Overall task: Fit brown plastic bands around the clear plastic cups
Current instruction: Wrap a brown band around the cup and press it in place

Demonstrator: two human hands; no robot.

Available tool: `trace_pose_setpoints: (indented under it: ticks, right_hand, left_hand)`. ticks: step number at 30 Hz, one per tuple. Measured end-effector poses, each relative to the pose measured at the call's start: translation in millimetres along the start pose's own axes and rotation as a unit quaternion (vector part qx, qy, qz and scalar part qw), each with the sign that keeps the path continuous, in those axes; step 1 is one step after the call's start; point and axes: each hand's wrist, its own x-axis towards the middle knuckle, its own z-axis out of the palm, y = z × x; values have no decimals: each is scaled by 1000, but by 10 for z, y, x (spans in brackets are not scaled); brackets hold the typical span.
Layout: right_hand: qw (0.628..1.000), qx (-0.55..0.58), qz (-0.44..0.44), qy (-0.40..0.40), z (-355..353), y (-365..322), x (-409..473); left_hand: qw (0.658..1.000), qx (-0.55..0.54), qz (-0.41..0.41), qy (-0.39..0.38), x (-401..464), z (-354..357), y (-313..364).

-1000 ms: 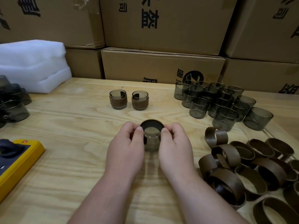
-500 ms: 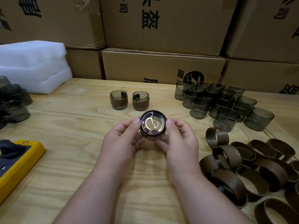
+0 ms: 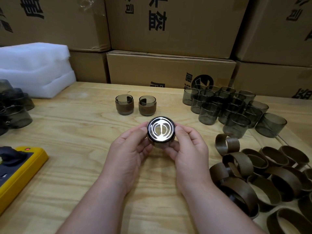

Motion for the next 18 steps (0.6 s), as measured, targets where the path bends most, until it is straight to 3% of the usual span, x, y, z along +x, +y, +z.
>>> trace_pose_setpoints:
  ticks: [7, 18]
  right_hand:
    - [1000, -4, -17, -1, -16, 31, 44]
    - [997, -71, 1, -5, -4, 64, 28]
  left_hand:
    - [999, 0, -42, -30, 45, -36, -26]
    - [999, 15, 39, 5, 69, -42, -101]
